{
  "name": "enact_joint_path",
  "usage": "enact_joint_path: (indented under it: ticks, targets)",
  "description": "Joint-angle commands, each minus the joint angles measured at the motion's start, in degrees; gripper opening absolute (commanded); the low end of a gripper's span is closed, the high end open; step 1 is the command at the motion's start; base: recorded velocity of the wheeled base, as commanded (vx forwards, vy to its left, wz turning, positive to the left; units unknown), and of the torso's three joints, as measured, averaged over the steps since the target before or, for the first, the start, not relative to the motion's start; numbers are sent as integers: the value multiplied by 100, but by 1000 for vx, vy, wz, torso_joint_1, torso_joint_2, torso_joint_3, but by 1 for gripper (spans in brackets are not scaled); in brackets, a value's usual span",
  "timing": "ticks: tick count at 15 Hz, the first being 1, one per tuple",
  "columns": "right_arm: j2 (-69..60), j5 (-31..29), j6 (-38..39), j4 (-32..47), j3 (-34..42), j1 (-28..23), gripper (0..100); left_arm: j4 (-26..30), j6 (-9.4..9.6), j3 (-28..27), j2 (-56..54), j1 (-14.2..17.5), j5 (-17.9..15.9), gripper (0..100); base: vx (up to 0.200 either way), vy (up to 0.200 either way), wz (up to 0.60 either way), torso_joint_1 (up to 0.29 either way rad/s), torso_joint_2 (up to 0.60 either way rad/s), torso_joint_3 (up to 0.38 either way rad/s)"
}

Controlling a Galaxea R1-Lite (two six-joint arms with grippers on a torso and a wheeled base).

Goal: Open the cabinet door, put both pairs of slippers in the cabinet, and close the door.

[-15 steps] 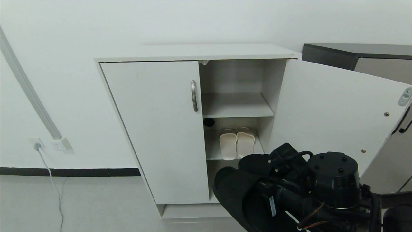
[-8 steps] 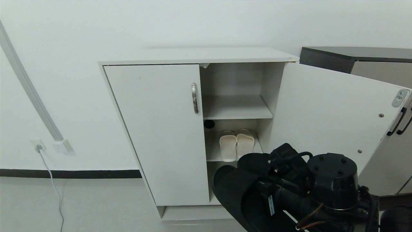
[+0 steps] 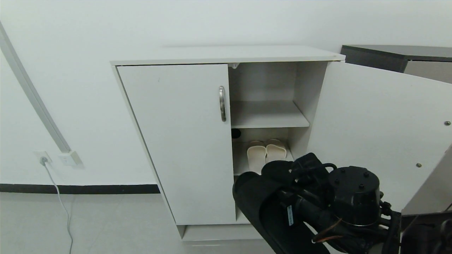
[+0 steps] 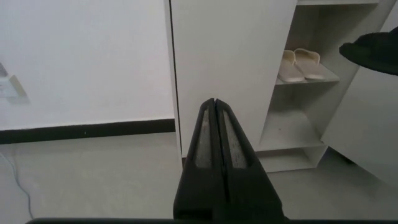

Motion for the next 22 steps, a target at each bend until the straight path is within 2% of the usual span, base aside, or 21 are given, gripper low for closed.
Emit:
enact_joint_path:
  ticks: [1, 3, 5, 7, 14, 17, 22]
  targets:
    - [698, -892, 69, -53, -648, 112, 0, 1, 0, 1, 7, -7, 11, 0, 0, 0, 0, 0, 0, 0]
    - [1156, -1691, 456, 351, -1122, 156, 0, 1, 9, 1, 7, -7, 2, 0, 0, 0, 0, 0, 0, 0]
    - [1516, -2500, 1194, 1441, -1940, 156, 0, 1, 18, 1, 7, -7, -6, 0, 0, 0, 0, 0, 0, 0]
    - [1692, -2887, 1555, 2267, -2651, 165, 0, 1, 18, 1, 7, -7, -6, 0, 0, 0, 0, 0, 0, 0]
    - [1120, -2843, 720, 2584, -3451, 59, 0, 1, 18, 1, 7, -7, -6, 0, 0, 0, 0, 0, 0, 0]
    - [971, -2834, 737, 3392, -4040, 6, 0, 1, 18, 1, 7, -7, -6, 0, 0, 0, 0, 0, 0, 0]
    - [1235, -2781, 983, 3471, -4321, -90, 0, 1, 9, 1, 7, -7, -6, 0, 0, 0, 0, 0, 0, 0]
